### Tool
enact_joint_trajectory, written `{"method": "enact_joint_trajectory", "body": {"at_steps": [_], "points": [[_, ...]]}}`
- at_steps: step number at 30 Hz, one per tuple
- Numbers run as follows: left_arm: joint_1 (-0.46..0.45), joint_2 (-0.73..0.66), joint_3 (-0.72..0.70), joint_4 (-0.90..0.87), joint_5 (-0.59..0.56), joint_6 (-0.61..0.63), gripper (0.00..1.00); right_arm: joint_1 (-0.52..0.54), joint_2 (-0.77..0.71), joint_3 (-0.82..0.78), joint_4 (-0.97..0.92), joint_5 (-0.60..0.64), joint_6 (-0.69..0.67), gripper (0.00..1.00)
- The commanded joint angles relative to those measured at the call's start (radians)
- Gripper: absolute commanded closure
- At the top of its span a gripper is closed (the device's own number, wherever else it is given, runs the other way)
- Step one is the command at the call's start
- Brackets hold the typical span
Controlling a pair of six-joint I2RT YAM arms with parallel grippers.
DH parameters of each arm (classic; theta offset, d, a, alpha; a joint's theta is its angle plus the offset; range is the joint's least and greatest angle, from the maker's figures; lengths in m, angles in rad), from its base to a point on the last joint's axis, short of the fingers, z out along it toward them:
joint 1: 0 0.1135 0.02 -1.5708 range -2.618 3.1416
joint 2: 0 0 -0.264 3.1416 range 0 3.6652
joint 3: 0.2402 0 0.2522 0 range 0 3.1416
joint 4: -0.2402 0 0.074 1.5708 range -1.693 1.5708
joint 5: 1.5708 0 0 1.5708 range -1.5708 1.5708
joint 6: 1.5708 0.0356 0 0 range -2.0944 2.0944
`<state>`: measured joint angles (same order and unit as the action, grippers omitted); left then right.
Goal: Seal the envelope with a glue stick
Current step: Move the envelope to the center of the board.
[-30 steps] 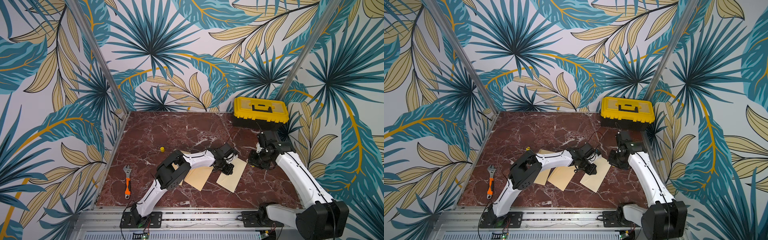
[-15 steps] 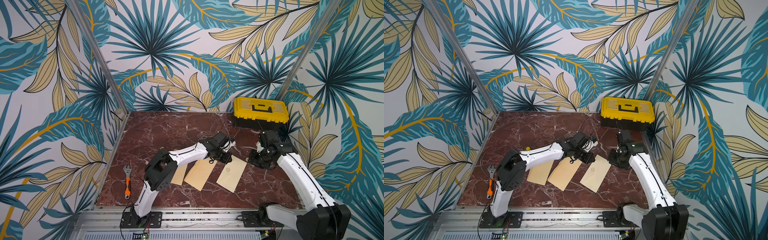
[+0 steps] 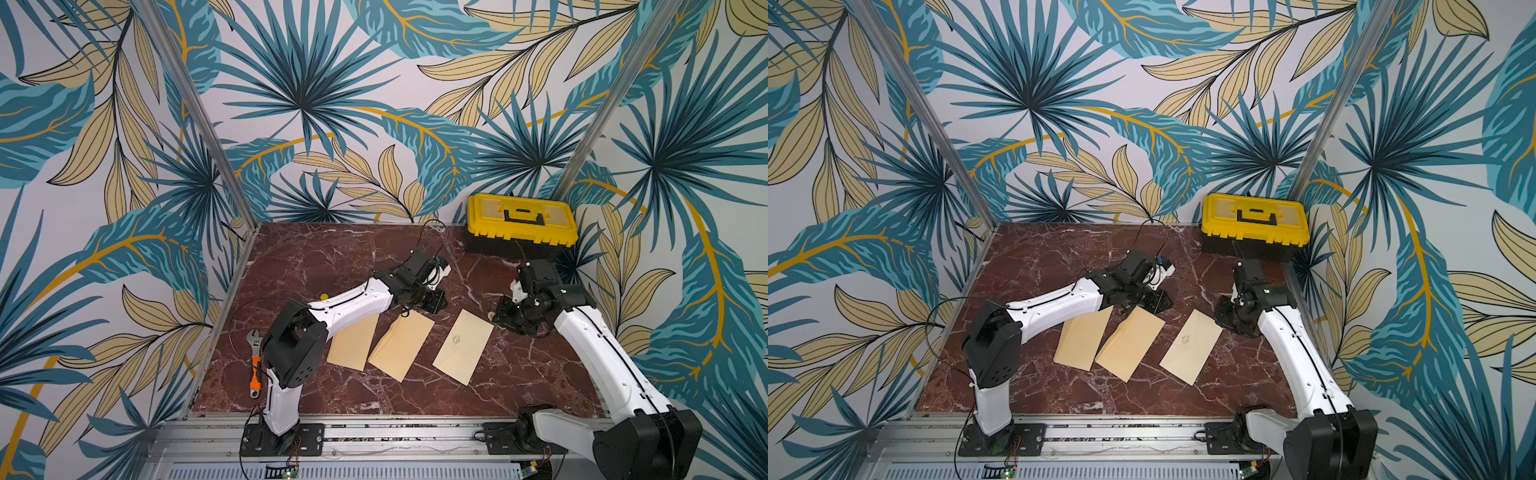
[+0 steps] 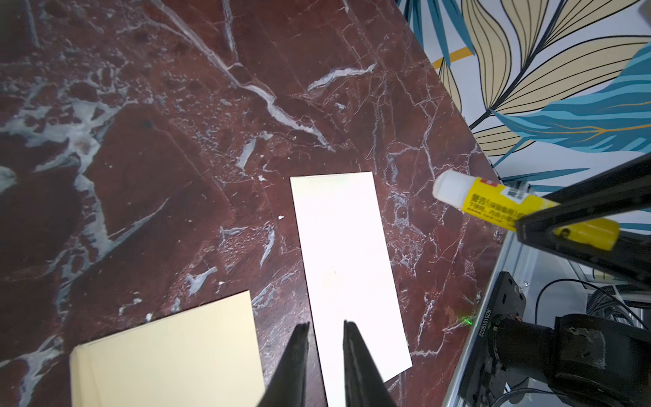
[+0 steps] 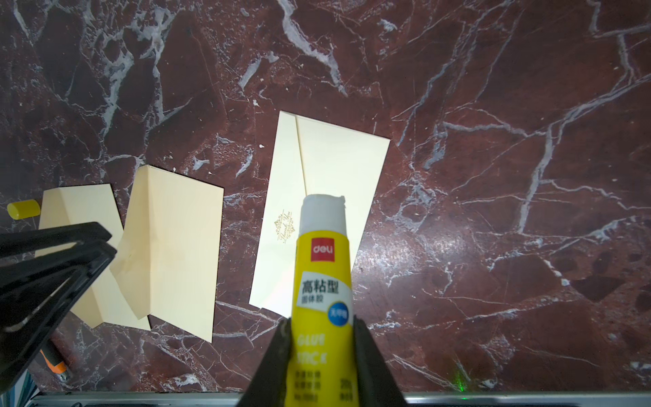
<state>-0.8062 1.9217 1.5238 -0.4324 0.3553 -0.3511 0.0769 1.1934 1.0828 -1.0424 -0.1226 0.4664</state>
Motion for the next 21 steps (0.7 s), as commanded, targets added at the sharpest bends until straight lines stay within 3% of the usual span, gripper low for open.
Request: {"method": "enact_joint_trajectory", "body": {"at_steps": [1,6,12,21], "points": [[0.011,-0.054,-0.027,0.021,-0.015,-0.006,0.78,-0.004,0.009,0.008,0.023,-0.015,-0.015,1.00],[0.030,-0.093,-0.056,-0.023,-0.055,0.016,0.75,-0.004,0.018,0.012,0.034,-0.030,-0.018,1.00],[0.032,-0.167,-0.150,-0.159,-0.227,0.090,0.73,0.004,0.051,0.018,0.037,-0.076,-0.012,1.00],[0.041,-0.243,-0.315,-0.208,-0.443,0.125,0.63,0.140,0.143,0.059,0.058,-0.083,0.027,1.00]]}}
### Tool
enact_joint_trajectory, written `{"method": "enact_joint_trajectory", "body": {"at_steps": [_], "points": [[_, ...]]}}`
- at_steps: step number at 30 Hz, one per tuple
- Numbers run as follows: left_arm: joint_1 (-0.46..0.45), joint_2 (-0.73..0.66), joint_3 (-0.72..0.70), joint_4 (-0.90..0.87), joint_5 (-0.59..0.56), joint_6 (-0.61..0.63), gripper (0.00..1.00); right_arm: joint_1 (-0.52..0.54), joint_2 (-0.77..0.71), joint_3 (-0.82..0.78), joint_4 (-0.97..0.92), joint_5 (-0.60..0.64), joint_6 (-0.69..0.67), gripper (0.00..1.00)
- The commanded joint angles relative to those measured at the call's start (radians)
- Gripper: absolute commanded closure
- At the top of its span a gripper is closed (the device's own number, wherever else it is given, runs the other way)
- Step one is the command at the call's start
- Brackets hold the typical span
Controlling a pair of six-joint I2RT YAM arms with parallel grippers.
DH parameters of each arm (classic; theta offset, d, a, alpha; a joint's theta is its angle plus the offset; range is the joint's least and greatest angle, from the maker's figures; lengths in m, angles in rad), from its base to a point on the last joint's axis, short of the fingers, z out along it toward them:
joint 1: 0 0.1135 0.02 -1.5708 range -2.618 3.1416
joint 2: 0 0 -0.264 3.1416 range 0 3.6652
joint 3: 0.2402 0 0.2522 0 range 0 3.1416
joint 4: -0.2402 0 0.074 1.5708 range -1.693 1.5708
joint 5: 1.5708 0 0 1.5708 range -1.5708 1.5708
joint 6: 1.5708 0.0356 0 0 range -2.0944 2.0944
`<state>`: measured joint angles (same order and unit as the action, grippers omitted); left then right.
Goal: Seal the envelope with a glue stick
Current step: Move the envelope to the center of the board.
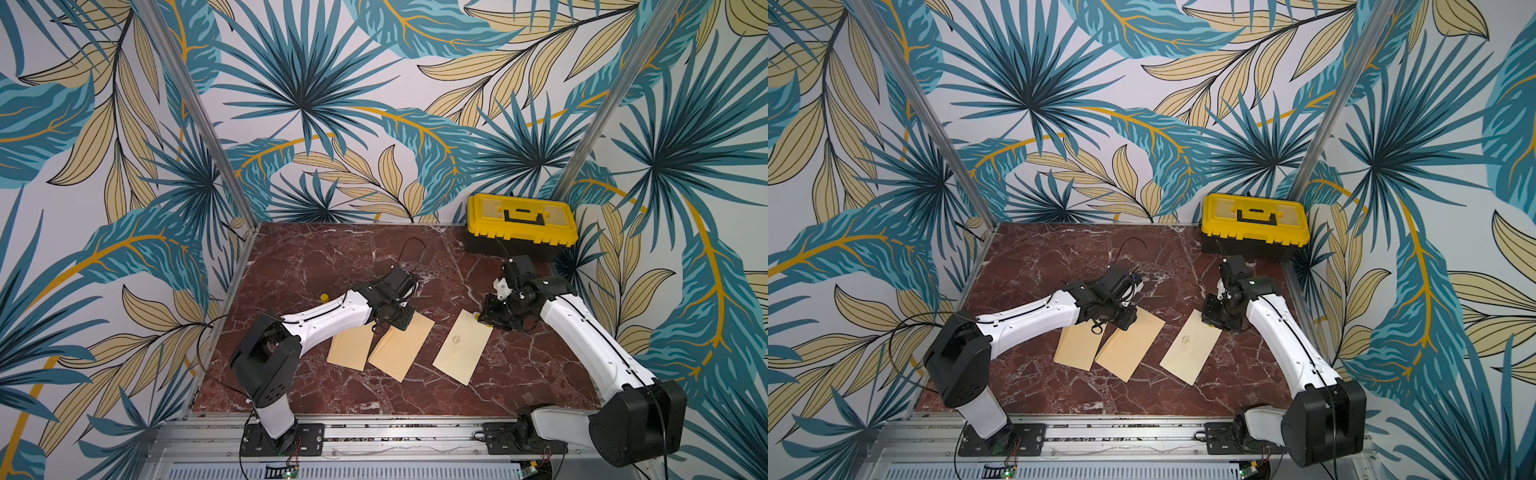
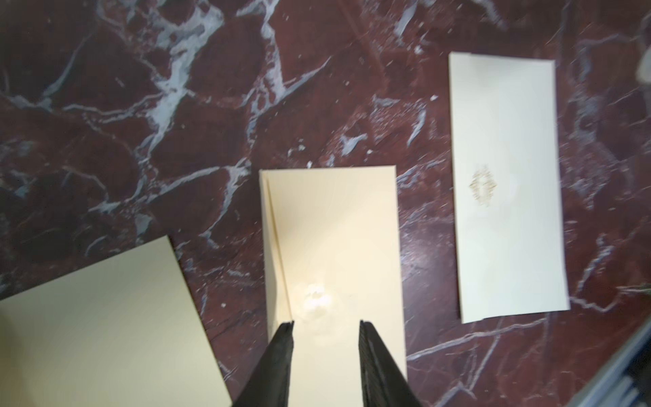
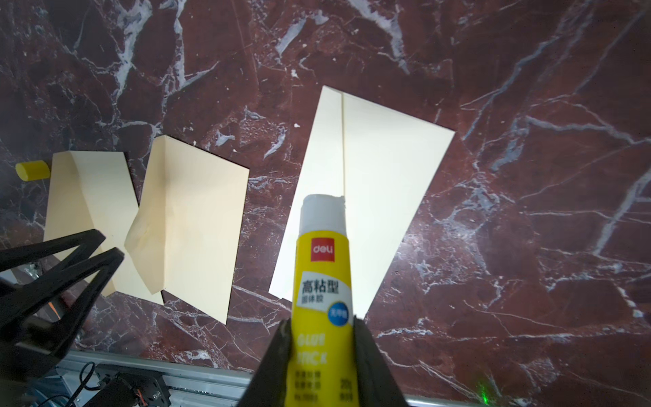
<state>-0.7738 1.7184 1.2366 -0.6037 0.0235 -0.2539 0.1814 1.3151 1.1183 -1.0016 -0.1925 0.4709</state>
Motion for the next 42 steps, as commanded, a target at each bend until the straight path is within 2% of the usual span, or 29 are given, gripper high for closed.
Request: {"method": "enact_joint_trajectory", "body": {"at_steps": [1,9,17,25,36,39,42], "points": [[0.016,-0.046,-0.040,-0.042,-0.123,0.030,0.62,0.050,0.030,0.026,0.024,-0.015,0.031,1.00],[0.058,-0.103,-0.133,-0.021,-0.128,0.020,0.59,0.138,0.116,0.075,0.060,-0.016,0.072,1.00],[0.067,-0.113,-0.199,0.047,-0.008,-0.006,0.58,0.205,0.196,0.144,0.067,-0.016,0.087,1.00],[0.067,-0.207,-0.228,0.038,0.017,-0.014,0.58,0.248,0.249,0.177,0.081,-0.024,0.106,1.00],[0.066,-0.127,-0.300,0.148,0.106,-0.037,0.58,0.299,0.311,0.224,0.085,-0.031,0.121,1.00],[0.067,-0.114,-0.319,0.168,0.101,-0.033,0.65,0.306,0.319,0.232,0.073,-0.028,0.115,1.00],[0.067,-0.120,-0.334,0.199,0.108,-0.024,0.77,0.309,0.320,0.237,0.058,-0.024,0.112,1.00]]}}
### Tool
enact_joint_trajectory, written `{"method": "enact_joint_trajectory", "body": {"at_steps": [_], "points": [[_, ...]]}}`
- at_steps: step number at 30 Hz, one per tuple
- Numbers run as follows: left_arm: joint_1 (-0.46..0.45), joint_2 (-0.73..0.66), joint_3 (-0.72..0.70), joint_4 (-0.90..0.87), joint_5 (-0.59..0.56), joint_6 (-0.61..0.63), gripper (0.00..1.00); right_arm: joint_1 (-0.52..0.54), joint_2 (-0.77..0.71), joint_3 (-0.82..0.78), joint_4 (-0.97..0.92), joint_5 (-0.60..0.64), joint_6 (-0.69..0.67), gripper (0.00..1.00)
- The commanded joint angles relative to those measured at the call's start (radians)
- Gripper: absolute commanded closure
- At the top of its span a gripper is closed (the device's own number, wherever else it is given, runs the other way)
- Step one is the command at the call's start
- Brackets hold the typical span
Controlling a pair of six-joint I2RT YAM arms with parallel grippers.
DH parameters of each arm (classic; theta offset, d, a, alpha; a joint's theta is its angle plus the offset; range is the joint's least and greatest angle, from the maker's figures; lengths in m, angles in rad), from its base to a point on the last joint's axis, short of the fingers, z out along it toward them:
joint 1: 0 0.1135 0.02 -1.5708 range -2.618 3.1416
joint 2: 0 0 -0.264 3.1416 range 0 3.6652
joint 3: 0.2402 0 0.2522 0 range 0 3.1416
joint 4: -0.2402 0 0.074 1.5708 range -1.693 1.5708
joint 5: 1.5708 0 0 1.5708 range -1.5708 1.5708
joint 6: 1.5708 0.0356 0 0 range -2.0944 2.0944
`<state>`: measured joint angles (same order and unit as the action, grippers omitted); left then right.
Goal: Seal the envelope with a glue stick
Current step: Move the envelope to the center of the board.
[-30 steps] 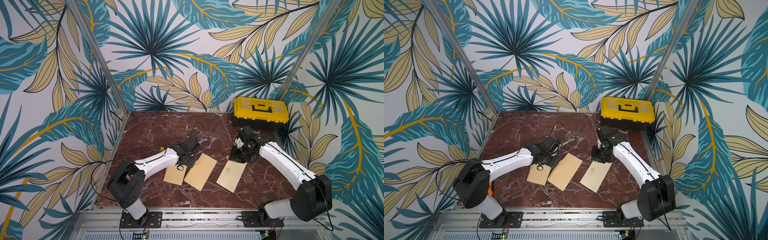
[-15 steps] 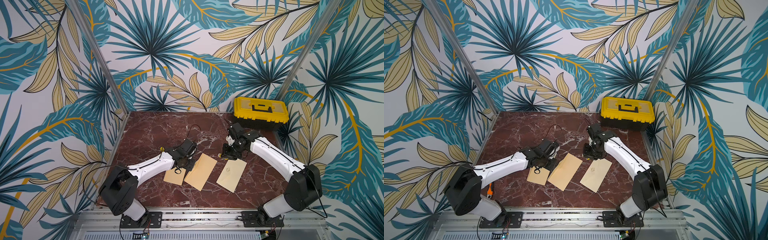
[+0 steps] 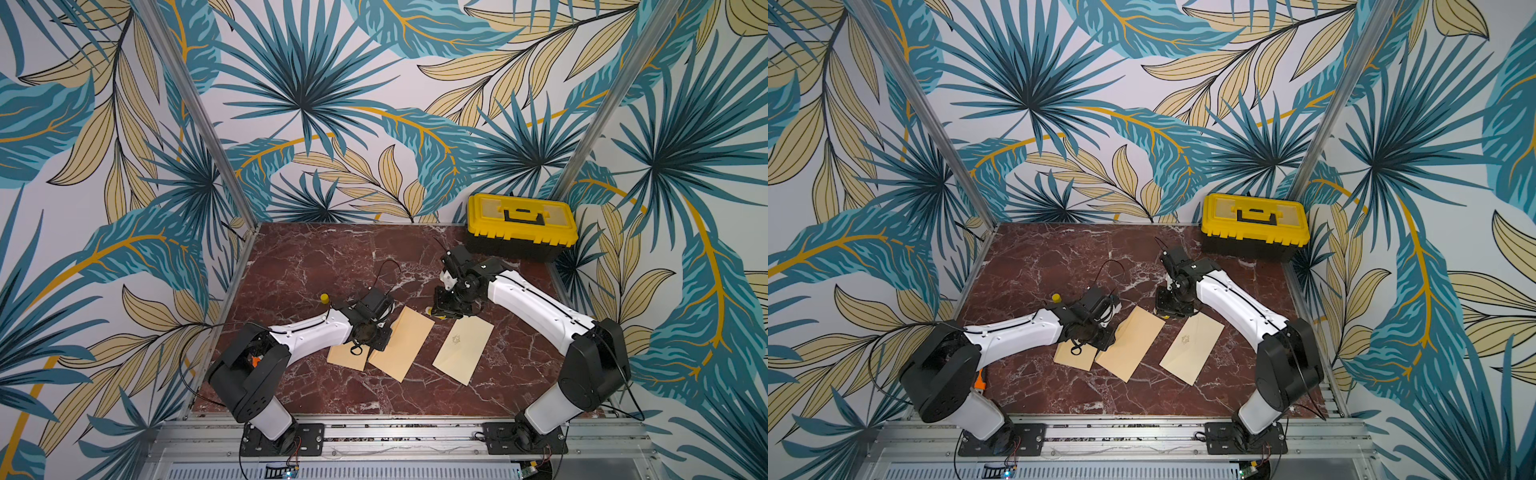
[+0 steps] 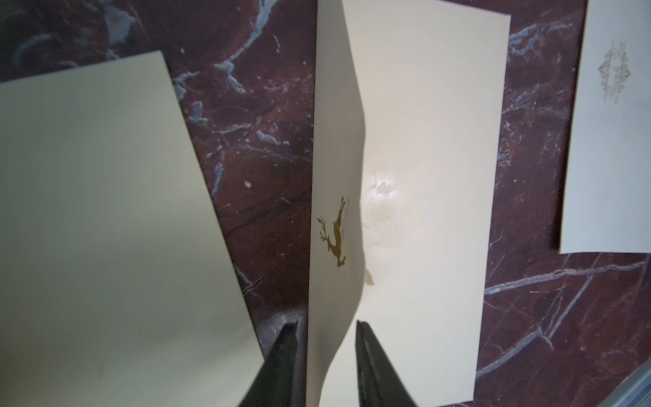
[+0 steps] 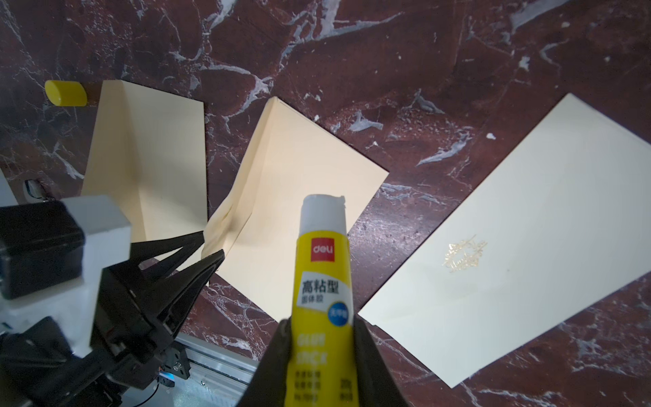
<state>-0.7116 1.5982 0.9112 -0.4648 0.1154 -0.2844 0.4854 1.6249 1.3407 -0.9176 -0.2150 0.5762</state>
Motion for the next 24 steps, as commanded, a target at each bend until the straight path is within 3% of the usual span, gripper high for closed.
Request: {"method": "enact_joint_trajectory", "body": {"at_steps": [1,4,8,17,24], "points": [[0.004,-0.004,-0.011,0.070,0.018,0.010,0.82,0.005,0.011,0.018,-0.038,0.001,0.004,1.00],[0.002,-0.016,-0.012,0.105,0.042,0.011,0.92,0.006,0.012,0.038,-0.091,0.017,-0.007,1.00],[-0.004,-0.023,-0.020,0.174,0.090,0.003,0.96,0.007,0.003,0.050,-0.150,0.029,-0.018,1.00],[-0.059,0.027,-0.022,0.271,0.125,-0.015,0.95,0.010,-0.003,0.051,-0.199,0.031,-0.012,1.00],[-0.059,0.020,-0.064,0.307,0.101,-0.044,0.94,0.048,0.077,0.096,-0.200,0.017,0.012,1.00]]}}
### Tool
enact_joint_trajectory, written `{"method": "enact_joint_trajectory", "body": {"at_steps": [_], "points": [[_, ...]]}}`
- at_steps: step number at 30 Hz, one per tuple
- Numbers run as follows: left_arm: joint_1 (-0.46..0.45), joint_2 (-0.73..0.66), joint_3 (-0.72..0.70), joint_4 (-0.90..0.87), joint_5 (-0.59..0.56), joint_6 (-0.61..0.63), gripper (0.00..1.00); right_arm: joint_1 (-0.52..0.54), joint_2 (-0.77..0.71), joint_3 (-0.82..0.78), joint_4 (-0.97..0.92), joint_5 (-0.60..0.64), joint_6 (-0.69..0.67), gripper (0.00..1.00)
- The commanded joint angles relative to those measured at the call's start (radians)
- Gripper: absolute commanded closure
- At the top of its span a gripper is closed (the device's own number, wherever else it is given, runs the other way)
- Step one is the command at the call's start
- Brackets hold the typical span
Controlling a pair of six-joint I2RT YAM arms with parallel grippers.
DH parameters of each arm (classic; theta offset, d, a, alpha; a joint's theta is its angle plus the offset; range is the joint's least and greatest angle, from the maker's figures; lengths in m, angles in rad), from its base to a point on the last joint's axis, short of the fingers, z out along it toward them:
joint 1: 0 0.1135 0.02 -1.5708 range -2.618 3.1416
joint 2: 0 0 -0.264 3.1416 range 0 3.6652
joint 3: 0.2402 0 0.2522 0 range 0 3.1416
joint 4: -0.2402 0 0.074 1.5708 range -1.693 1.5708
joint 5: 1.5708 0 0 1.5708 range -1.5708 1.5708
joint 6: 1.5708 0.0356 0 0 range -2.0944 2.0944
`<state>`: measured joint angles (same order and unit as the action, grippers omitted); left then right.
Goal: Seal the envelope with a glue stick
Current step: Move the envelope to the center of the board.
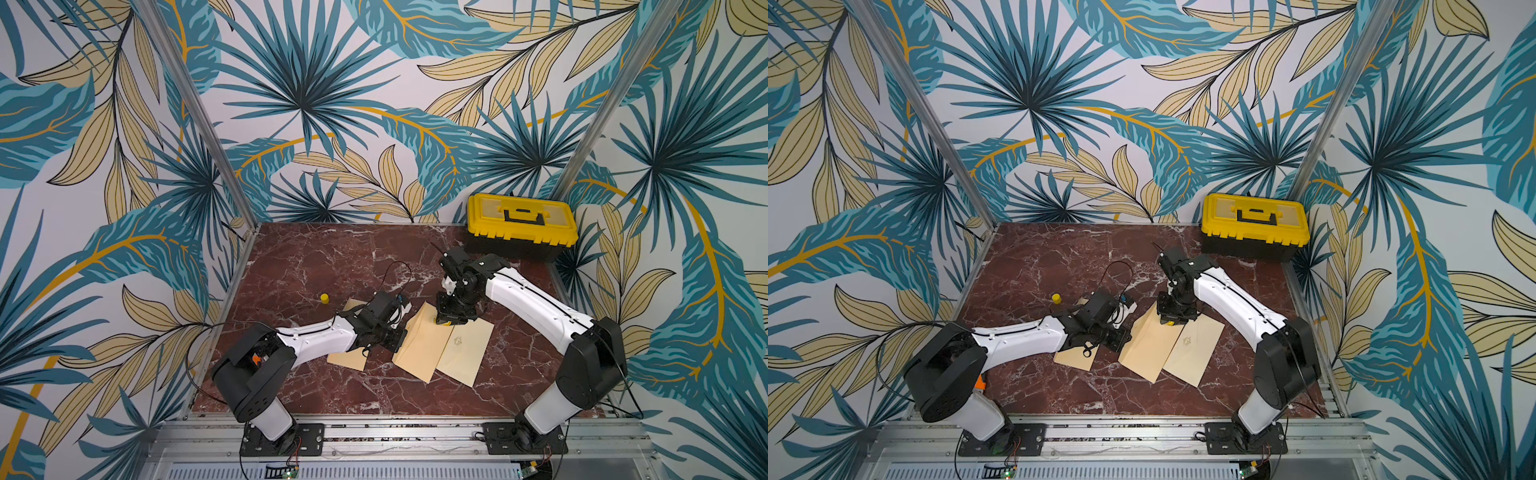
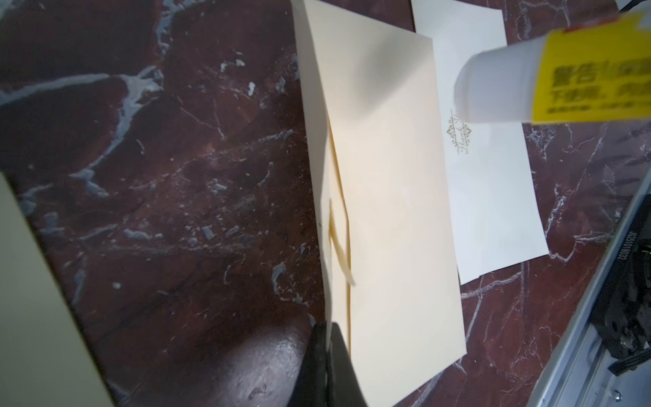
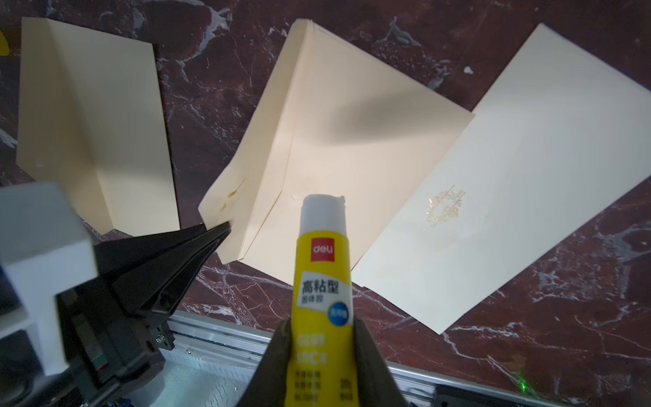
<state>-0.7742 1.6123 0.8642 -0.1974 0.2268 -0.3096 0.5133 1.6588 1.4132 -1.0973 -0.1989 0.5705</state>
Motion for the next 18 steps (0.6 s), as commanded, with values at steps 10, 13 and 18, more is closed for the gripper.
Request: {"method": "enact_joint_trajectory", "body": {"at_steps": [10,13,18], "points": [[0.044,0.015,-0.060,0.081,0.021,-0.042,0.94,0.081,0.193,0.137,-0.077,-0.004,0.065,1.00],[0.049,0.017,-0.068,0.097,0.038,-0.046,0.94,0.083,0.223,0.151,-0.102,-0.013,0.065,1.00],[0.058,0.008,-0.104,0.150,0.062,-0.062,0.94,0.083,0.272,0.180,-0.147,-0.063,0.058,1.00]]}}
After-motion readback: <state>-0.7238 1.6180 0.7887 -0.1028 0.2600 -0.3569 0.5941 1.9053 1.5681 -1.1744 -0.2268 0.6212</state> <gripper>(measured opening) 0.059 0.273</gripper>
